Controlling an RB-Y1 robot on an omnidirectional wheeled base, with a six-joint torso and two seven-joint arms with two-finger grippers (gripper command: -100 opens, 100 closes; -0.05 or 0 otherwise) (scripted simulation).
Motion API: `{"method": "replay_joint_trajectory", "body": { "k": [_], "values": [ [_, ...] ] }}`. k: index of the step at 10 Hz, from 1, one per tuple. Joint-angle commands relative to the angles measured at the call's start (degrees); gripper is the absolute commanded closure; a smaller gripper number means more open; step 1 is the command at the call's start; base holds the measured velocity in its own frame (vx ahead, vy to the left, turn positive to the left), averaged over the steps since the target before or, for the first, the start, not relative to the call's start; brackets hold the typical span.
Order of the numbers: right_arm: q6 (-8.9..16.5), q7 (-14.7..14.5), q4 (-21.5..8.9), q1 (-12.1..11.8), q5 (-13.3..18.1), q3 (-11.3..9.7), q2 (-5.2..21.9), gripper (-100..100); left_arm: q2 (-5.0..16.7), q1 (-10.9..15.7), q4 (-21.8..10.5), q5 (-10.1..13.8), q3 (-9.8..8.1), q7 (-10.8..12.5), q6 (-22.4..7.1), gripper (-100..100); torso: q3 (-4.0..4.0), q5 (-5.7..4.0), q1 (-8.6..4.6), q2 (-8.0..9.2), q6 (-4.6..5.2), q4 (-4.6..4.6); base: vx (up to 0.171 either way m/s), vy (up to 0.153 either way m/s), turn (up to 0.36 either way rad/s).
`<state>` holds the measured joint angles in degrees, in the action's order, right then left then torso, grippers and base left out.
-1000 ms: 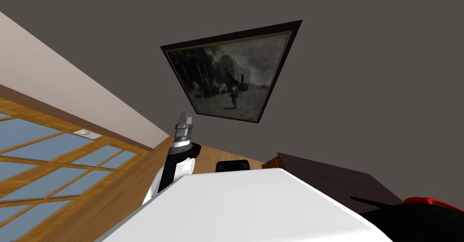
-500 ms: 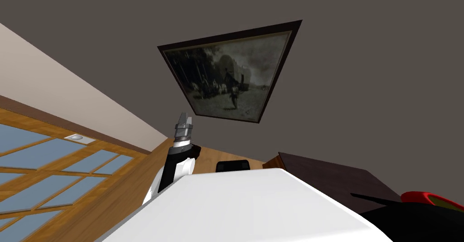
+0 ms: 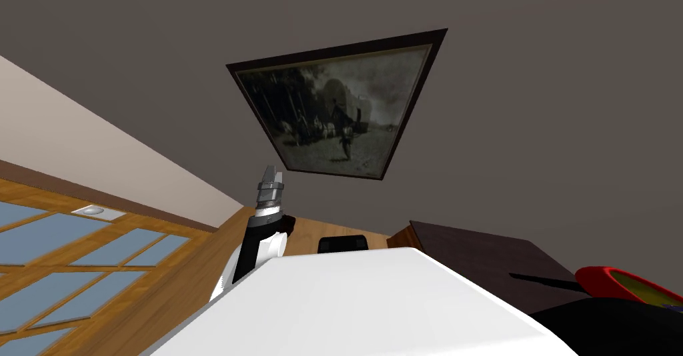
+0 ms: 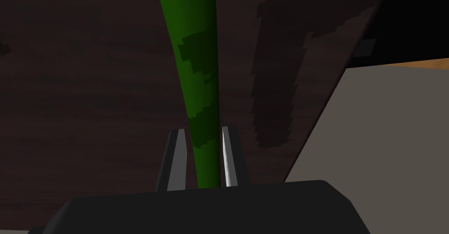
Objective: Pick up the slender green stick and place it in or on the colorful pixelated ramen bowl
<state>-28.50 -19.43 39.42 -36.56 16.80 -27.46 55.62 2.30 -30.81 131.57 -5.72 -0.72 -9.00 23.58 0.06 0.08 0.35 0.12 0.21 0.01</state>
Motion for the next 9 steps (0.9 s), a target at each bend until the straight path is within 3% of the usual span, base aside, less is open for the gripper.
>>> {"method": "replay_joint_trajectory", "body": {
  "k": [1,9],
  "values": [
    [-1.71,0.42,-0.45,-0.15,0.07,0.13,0.94,100,0.00,0.00,0.00,0.00,0.00,0.00,0.00,0,0.00,0.00,0.00,0.00,0.00,0.00,-0.020,0.059,-0.103],
    [-9.06,2.09,-3.06,1.36,1.41,-0.82,6.51,100,0.01,0.00,0.00,0.00,-0.01,0.00,0.00,0,-0.02,-0.02,-0.34,-0.01,0.03,-0.04,-0.005,0.003,-0.103]
  ]
}}
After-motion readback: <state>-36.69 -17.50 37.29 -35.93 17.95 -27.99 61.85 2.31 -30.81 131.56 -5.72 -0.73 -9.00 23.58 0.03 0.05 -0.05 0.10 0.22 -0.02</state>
